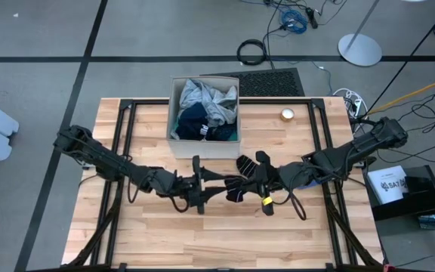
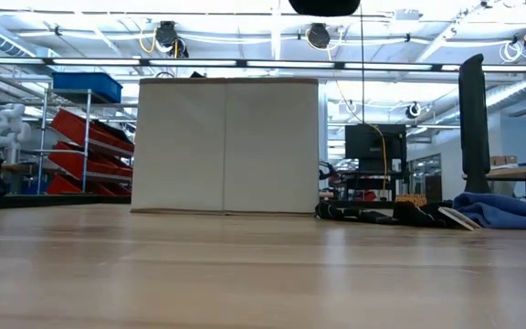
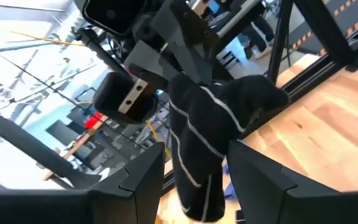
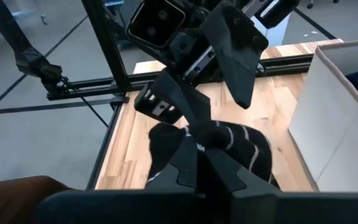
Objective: Sort clothes
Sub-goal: Put the black sock into the white laundry organizer
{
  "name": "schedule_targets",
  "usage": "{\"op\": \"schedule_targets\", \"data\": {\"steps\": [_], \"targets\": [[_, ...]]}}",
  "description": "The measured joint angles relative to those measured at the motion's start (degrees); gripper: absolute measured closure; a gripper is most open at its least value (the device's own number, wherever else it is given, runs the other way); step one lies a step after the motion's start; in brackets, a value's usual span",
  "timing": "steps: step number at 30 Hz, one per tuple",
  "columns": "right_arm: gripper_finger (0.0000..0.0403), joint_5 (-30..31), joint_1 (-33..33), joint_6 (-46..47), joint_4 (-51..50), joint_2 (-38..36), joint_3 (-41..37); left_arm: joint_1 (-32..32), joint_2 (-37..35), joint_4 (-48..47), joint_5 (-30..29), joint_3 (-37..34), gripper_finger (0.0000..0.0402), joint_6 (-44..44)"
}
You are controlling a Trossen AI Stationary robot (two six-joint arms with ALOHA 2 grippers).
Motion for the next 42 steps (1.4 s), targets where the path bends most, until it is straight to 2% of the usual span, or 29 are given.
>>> {"op": "schedule_targets", "data": {"steps": [14,19,23,33,36,41,42], "targets": [[0.0402,-0.2,1.8,0.8,0.8,0.3,0.0,0.1,0.0,0.1,-0.6,0.0,0.0220,-2.3],[0.0402,-0.1,1.7,0.8,0.8,0.3,0.0,0.1,0.0,0.1,3.6,0.0,0.0220,-4.9],[0.0402,0.0,1.6,0.8,1.5,0.3,0.0,0.2,0.0,0.1,4.8,0.0,0.0220,-6.9],[0.0402,-0.1,1.6,1.3,2.4,0.4,0.0,0.9,5.1,0.0,5.0,4.2,0.0224,-6.9],[0.0402,-0.1,1.7,1.5,2.4,0.4,0.0,0.9,5.6,0.1,3.5,5.4,0.0254,-6.9],[0.0398,-0.3,1.8,1.3,2.4,0.4,0.0,0.7,5.4,-0.3,2.8,5.5,0.0377,-6.9],[0.0394,-0.4,1.8,0.7,2.4,0.4,0.0,0.6,5.4,-0.3,2.8,5.5,0.0387,-6.9]]}}
